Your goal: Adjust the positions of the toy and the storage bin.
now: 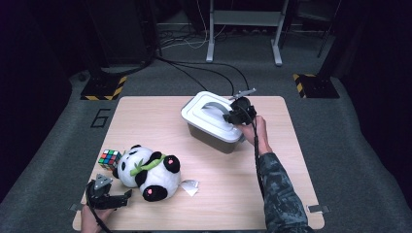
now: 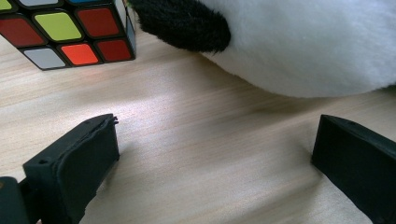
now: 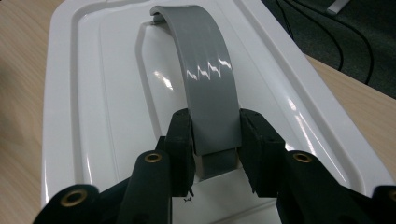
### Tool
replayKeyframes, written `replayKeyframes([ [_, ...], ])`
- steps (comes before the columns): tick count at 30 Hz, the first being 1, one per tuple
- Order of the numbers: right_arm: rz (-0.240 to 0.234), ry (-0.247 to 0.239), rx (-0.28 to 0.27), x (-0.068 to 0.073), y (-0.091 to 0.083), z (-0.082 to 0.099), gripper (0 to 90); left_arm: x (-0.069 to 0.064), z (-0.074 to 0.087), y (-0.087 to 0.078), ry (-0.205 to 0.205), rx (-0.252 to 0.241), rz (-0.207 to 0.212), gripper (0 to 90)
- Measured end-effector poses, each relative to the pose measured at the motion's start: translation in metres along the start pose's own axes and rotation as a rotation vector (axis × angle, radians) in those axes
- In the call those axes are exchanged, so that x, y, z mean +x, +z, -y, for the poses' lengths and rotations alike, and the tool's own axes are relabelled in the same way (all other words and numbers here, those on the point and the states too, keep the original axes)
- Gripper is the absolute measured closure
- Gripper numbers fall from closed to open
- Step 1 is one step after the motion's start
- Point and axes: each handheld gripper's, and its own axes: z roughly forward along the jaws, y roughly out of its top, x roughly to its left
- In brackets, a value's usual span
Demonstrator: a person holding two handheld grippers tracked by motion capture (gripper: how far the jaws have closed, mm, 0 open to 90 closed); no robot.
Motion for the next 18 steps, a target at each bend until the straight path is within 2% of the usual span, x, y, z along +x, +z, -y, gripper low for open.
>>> replayKeyframes([
  [6,0.016,-0.002,0.013,0.013,-0.007,0.005,66.9,0.000,0.000,0.000,0.002,0.004,0.000,0.3],
  [7,0.016,0.019,0.017,0.018,-0.011,0.008,66.9,0.000,0.000,0.000,0.002,0.003,-0.002,0.4],
  [8,0.016,0.019,0.017,0.018,-0.011,0.008,66.9,0.000,0.000,0.000,0.002,0.003,-0.002,0.4],
  [18,0.012,0.035,-0.002,0.038,-0.024,0.023,66.7,0.000,0.000,0.000,0.000,0.004,-0.001,0.5],
])
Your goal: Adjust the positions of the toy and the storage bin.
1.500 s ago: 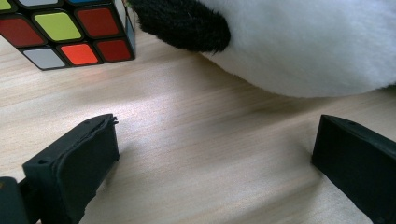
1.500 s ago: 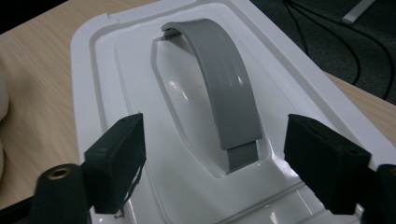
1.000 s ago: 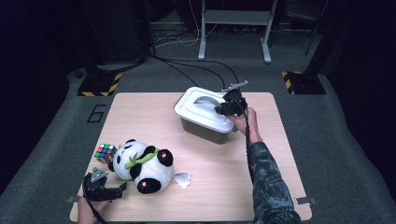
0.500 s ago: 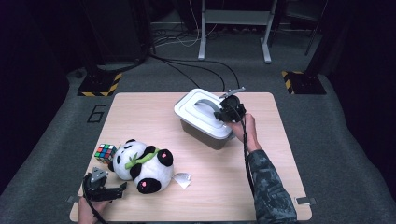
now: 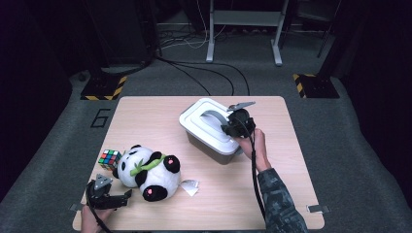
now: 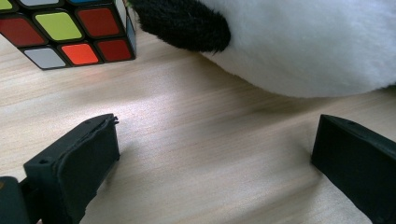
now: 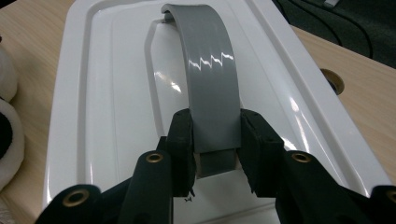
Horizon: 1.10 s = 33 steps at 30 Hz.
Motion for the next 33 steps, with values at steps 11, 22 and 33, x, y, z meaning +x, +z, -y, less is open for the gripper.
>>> replayKeyframes([
  [11,0.024,0.040,0.012,0.020,-0.013,0.012,66.6,0.000,0.000,0.000,-0.003,0.001,0.001,0.5],
  [22,0.031,0.054,-0.007,0.037,-0.025,0.025,66.4,0.000,0.000,0.000,-0.001,-0.001,0.001,0.5],
  [33,0.006,0.082,-0.008,0.047,-0.031,0.031,66.2,0.000,0.000,0.000,-0.002,0.001,0.001,0.5],
])
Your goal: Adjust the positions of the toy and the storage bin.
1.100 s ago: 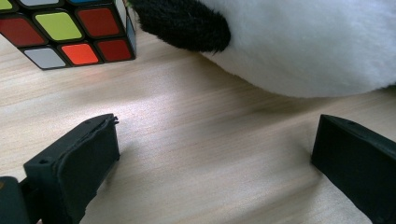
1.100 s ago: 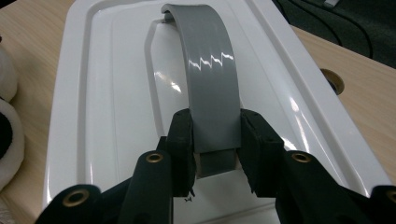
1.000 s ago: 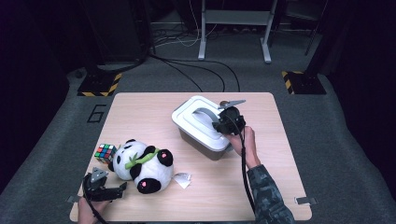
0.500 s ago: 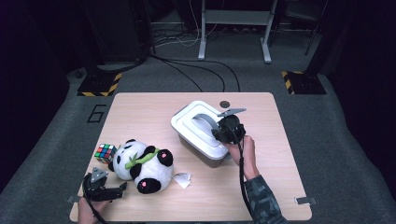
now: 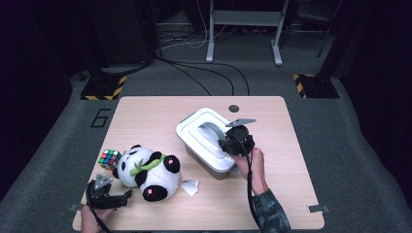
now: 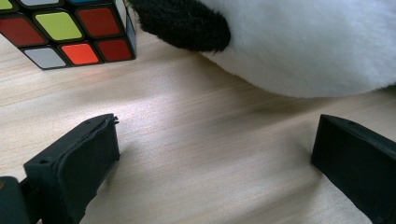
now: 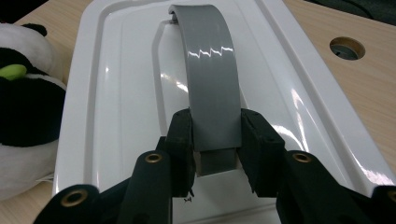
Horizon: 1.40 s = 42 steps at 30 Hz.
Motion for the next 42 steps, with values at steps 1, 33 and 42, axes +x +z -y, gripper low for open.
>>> replayKeyframes([
  [1,-0.002,0.003,0.001,0.001,0.000,0.000,66.2,0.000,0.000,0.000,0.003,-0.001,-0.003,0.5],
  [33,-0.089,-0.041,-0.013,0.016,-0.008,0.008,39.4,0.000,0.000,0.000,0.000,-0.003,-0.002,0.6],
  [42,-0.059,-0.114,-0.012,0.016,0.002,-0.014,22.9,0.000,0.000,0.000,0.002,0.002,-0.003,0.6],
])
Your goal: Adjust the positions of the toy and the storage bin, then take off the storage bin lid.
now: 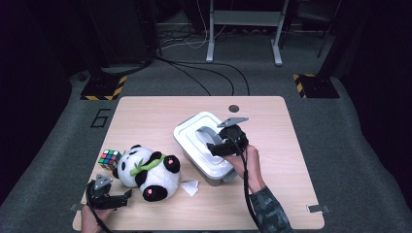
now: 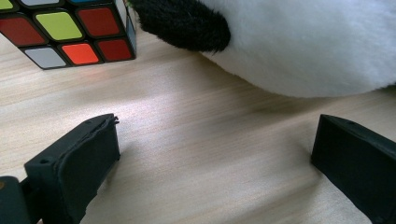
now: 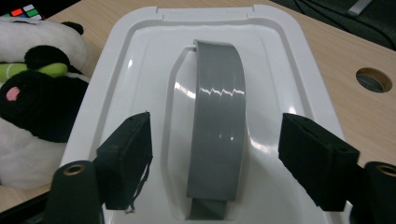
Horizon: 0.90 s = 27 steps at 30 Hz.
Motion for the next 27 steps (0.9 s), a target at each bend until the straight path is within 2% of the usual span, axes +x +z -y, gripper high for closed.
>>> replayKeyframes([
  [7,-0.005,-0.029,0.022,-0.007,0.011,-0.011,12.1,0.000,0.000,0.000,0.000,0.001,0.000,0.6],
  [10,-0.003,-0.029,0.028,-0.009,0.014,-0.013,12.7,0.000,0.000,0.000,-0.001,0.000,0.002,0.6],
  [12,-0.010,-0.040,0.040,-0.011,0.017,-0.016,19.8,0.000,0.000,0.000,-0.002,0.000,0.002,0.6],
  [13,-0.010,-0.040,0.040,-0.011,0.017,-0.016,19.8,0.000,0.000,0.000,-0.002,0.000,0.002,0.6],
  [14,-0.010,-0.042,0.044,-0.011,0.017,-0.016,23.9,0.000,0.000,0.000,-0.001,0.001,0.001,0.6],
  [15,-0.008,-0.040,0.040,-0.011,0.018,-0.018,32.3,0.000,0.000,0.000,-0.001,0.000,0.001,0.6],
  [16,-0.008,-0.040,0.040,-0.011,0.018,-0.018,32.3,0.000,0.000,0.000,-0.001,0.000,0.002,0.6],
  [17,-0.014,-0.046,0.037,-0.012,0.018,-0.018,35.8,0.000,0.000,0.000,-0.002,-0.004,0.001,0.6],
  [18,-0.024,-0.051,0.038,-0.012,0.020,-0.019,43.6,0.000,0.000,0.000,-0.001,0.000,0.002,0.6],
  [19,-0.024,-0.051,0.038,-0.012,0.020,-0.019,43.6,0.000,0.000,0.000,-0.001,0.000,0.002,0.6],
  [20,-0.031,-0.055,0.041,-0.012,0.021,-0.019,50.0,0.000,0.000,0.000,-0.001,0.000,0.001,0.6],
  [21,-0.031,-0.055,0.041,-0.012,0.021,-0.019,50.0,0.000,0.000,0.000,-0.001,0.000,0.001,0.6],
  [22,-0.055,-0.058,0.036,-0.012,0.021,-0.019,57.4,0.000,0.000,0.000,0.000,0.000,0.000,0.6],
  [23,-0.061,-0.061,0.035,-0.011,0.021,-0.019,60.4,0.000,0.000,0.000,0.000,0.000,0.000,0.6],
  [27,-0.057,-0.068,0.032,-0.009,0.020,-0.020,63.1,0.000,0.000,0.000,-0.001,0.000,0.002,0.6],
])
